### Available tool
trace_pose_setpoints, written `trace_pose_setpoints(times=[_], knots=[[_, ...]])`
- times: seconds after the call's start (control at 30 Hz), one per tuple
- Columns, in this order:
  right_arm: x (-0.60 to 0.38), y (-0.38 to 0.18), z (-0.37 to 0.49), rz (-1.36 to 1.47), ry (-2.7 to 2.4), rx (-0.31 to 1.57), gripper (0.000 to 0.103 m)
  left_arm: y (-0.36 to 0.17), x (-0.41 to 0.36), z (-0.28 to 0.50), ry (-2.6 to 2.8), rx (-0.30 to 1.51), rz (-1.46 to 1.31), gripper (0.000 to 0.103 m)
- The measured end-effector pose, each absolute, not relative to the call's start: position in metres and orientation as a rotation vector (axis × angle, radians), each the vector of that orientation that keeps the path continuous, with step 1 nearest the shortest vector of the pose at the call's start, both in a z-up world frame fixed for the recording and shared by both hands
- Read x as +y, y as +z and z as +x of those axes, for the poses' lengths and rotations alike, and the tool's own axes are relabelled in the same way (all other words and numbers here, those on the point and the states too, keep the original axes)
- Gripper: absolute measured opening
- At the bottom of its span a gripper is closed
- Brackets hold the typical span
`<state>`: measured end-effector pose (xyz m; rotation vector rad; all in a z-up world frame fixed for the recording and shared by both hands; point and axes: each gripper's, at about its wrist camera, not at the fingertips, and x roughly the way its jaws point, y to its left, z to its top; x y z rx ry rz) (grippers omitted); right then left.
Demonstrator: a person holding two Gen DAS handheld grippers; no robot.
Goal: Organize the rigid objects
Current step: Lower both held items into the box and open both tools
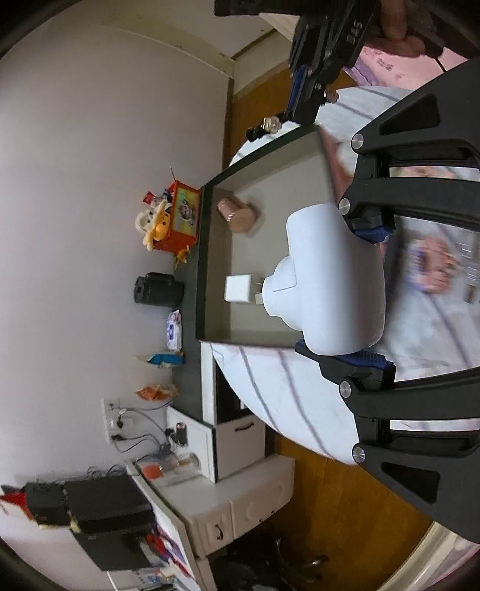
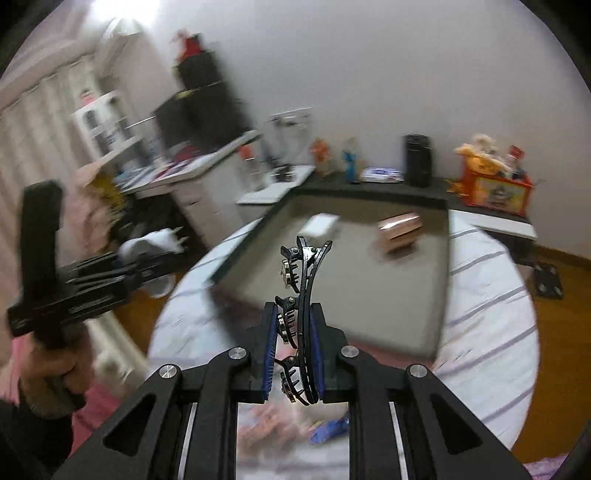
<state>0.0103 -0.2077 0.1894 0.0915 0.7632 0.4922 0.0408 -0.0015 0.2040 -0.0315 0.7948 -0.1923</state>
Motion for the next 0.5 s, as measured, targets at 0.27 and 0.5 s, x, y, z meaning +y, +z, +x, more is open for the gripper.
trace_pose_setpoints(times=[0.27,0.5], knots=[[-0.215,0.143,0.107,0.098,0.319,0.906,0.016,0.167,-0.046,0.130,-0.230,0.919,0.006,0.046],[-0.207,0.118,0.136,0.043,0.255,0.982,0.017,0.125,-0.065,0.167,-0.228,1.033,0.024,0.046]])
